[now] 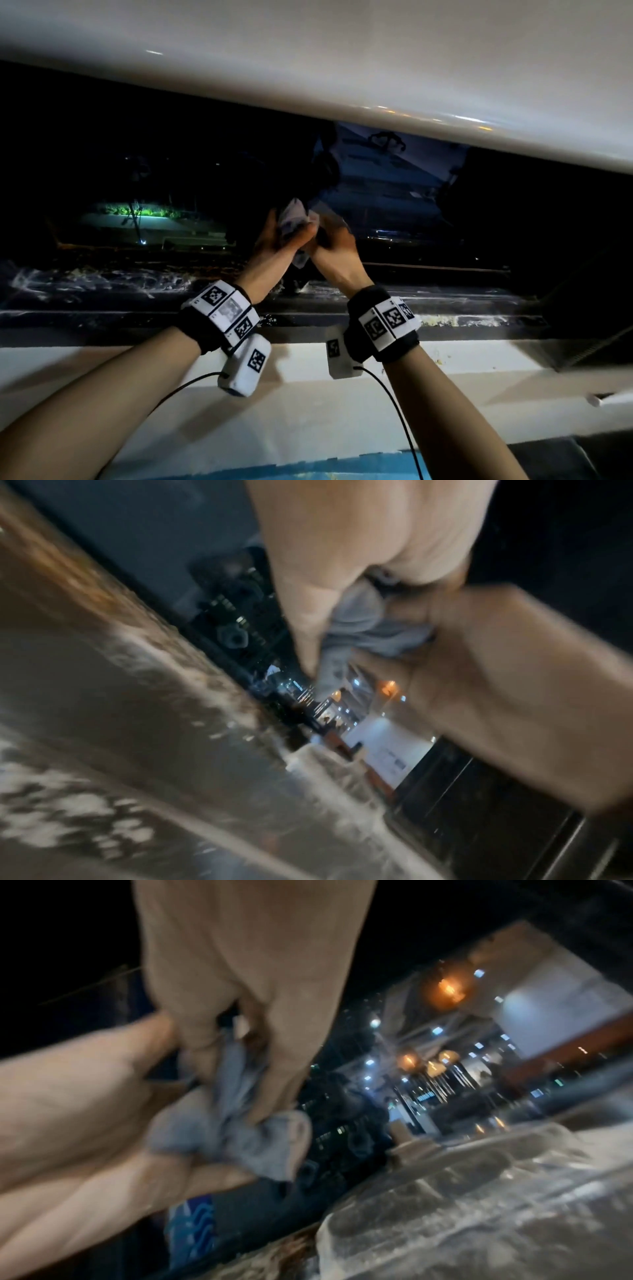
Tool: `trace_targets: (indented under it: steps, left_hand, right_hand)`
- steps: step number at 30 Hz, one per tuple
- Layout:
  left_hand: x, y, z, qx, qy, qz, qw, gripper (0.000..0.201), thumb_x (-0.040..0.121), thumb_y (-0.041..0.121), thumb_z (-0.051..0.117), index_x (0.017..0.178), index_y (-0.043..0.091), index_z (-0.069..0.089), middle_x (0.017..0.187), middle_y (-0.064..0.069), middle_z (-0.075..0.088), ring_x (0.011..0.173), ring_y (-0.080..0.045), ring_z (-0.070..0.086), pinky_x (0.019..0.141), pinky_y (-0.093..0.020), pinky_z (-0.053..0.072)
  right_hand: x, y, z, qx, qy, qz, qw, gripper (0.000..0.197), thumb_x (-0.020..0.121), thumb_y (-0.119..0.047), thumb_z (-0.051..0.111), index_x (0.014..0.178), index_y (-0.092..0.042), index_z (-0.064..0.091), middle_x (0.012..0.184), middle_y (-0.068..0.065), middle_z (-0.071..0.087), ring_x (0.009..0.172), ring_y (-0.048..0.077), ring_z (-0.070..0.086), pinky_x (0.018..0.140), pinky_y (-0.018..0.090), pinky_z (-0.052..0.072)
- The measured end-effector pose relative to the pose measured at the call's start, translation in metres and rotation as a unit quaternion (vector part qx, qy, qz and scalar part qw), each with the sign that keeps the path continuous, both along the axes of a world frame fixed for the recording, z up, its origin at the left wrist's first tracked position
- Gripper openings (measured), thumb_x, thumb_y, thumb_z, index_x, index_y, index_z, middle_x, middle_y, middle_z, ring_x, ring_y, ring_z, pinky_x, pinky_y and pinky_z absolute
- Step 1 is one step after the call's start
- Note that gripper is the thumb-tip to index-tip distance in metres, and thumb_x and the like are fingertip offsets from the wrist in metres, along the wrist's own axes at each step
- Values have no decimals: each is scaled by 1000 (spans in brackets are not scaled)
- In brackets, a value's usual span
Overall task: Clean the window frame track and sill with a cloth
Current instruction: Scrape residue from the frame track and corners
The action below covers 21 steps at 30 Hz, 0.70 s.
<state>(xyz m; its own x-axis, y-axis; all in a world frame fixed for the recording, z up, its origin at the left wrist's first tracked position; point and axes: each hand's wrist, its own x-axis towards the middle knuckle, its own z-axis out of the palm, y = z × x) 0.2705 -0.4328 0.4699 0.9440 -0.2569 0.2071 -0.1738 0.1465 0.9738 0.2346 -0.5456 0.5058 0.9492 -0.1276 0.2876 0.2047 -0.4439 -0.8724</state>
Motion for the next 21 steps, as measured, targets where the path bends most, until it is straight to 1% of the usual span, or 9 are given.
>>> trace_targets:
  steps: [3,5,7,9,11,12,16,19,21]
  left_hand:
    - [6,2,5,16,-73,95,993,49,77,30,75,119,27,50,111,4,59,104,-13,60,84,-22,49]
    - [13,1,0,41,-108,87,989,46,76,22,75,115,25,51,109,4,59,97,0,58,78,-12,47]
    - [19,-1,-10,108,-94,18,990,41,82,9,68,118,21,51,110,-3,59,96,-6,59,80,-17,47]
    - [26,-2,-31,246,-125,-48,960,36,86,17,63,120,22,54,114,-11,61,104,-23,60,85,-22,42]
    - [27,0,-43,378,-210,-56,900,36,87,31,60,122,23,58,119,-5,62,112,-20,56,90,-16,35]
    - [23,1,-40,402,-228,-57,885,34,89,34,57,123,24,58,121,-1,62,113,-18,55,88,-14,34]
    - [15,3,-23,440,-157,-77,881,32,97,34,43,128,32,50,131,4,55,117,-19,50,86,-15,30]
    - [10,18,-18,429,-150,-113,884,23,94,39,41,112,38,57,105,3,67,89,-10,63,79,-23,45]
    - [3,28,-12,440,-152,-131,875,21,92,33,44,100,28,63,88,2,69,68,-3,61,65,-12,44]
  right_hand:
    - [-2,-12,-4,117,71,106,985,32,76,-9,68,106,-17,61,107,11,68,101,26,64,88,46,53]
    - [-1,-26,-5,115,77,77,987,38,81,-5,66,116,-17,58,114,11,66,105,24,64,88,43,54]
    - [3,-43,-11,76,58,14,995,36,82,-2,63,115,-17,59,111,10,67,101,22,65,89,45,53]
    - [8,-57,-18,8,43,-24,999,34,81,3,58,109,-16,62,105,9,69,98,22,65,91,46,51]
    - [7,-66,-24,-68,53,-39,995,31,81,3,55,106,-13,65,103,7,70,99,21,65,93,38,50]
    - [6,-71,-29,-106,56,-42,992,29,82,0,56,105,-15,66,103,6,70,99,20,65,92,35,50]
    - [0,-84,-42,-221,59,-19,973,27,84,-8,58,110,-15,65,110,8,68,103,23,63,92,33,47]
    - [-6,-86,-50,-242,66,11,968,26,89,-14,57,114,-12,64,116,9,65,109,23,58,88,18,37]
    - [-11,-86,-56,-264,65,33,962,29,90,-22,58,118,-13,61,117,8,65,110,22,58,85,20,38]
